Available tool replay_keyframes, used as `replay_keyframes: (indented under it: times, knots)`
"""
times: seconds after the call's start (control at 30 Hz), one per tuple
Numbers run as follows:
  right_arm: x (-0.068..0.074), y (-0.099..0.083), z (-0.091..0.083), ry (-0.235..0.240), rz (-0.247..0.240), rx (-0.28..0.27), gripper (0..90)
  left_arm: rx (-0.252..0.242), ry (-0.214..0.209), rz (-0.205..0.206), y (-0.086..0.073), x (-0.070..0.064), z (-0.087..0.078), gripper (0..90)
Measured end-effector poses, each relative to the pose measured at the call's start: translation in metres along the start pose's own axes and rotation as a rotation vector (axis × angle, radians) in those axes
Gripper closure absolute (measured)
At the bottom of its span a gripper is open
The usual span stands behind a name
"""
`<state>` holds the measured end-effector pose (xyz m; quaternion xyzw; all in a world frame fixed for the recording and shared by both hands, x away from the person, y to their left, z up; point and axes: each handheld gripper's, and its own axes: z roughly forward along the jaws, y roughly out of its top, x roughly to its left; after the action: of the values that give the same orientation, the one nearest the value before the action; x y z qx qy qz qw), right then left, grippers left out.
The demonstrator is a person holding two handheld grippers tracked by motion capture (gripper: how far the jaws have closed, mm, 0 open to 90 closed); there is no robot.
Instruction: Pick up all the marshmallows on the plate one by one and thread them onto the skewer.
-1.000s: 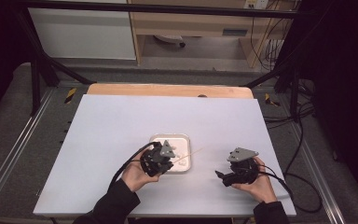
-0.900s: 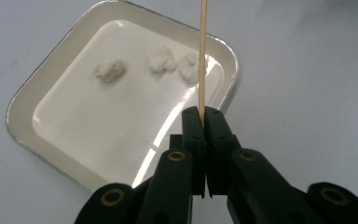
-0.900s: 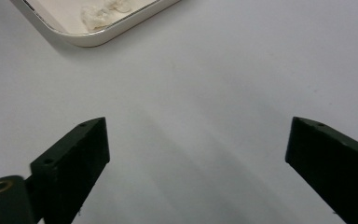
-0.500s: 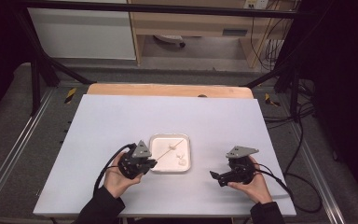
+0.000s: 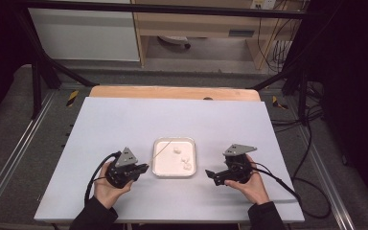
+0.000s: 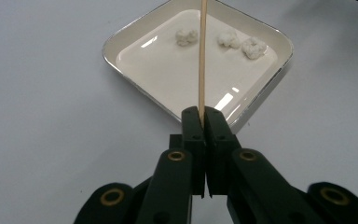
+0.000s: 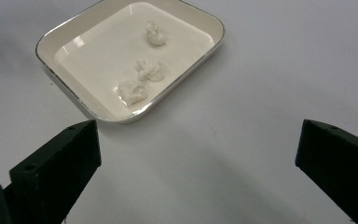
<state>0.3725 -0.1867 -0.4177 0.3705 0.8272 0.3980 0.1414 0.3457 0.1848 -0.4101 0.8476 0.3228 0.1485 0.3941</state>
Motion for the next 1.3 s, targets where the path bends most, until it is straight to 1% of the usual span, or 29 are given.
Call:
replay_keyframes:
  times: [0.13, 0.2, 0.3, 0.37, 0.6, 0.77, 0.97, 1.1, 1.23, 1.3]
  knots:
    - [0.002, 0.007, 0.007, 0.010, 0.013, -0.014, 0.7, -0.012, 0.008, -0.024, -0.010, 0.004, -0.003, 88.3]
    - [0.004, 0.011, 0.011, 0.012, 0.018, -0.018, 0.7, -0.017, 0.002, -0.038, -0.015, 0.006, -0.004, 88.3]
    - [0.006, 0.018, 0.017, 0.018, 0.026, -0.030, 0.7, -0.024, 0.009, -0.049, -0.019, 0.009, -0.005, 88.3]
    - [0.008, 0.022, 0.022, 0.020, 0.026, -0.027, 0.8, -0.031, 0.009, -0.058, -0.020, 0.011, -0.006, 88.3]
    - [0.015, 0.042, 0.041, 0.026, 0.024, -0.037, 1.4, -0.059, 0.026, -0.069, -0.024, 0.012, -0.010, 88.3]
    - [0.019, 0.058, 0.053, 0.035, 0.028, -0.047, 2.7, -0.071, 0.026, -0.084, -0.027, 0.015, -0.012, 88.3]
    - [0.024, 0.074, 0.070, 0.046, 0.012, -0.039, 3.9, -0.087, 0.031, -0.092, -0.028, 0.015, -0.013, 88.3]
    - [0.027, 0.079, 0.081, 0.058, 0.012, -0.032, 6.6, -0.088, 0.029, -0.099, -0.029, 0.015, -0.013, 88.3]
    - [0.026, 0.081, 0.092, 0.054, 0.001, -0.008, 10.0, -0.089, 0.027, -0.098, -0.029, 0.015, -0.013, 88.3]
    - [0.025, 0.081, 0.097, 0.059, 0.002, -0.011, 12.9, -0.091, 0.029, -0.100, -0.029, 0.015, -0.013, 88.3]
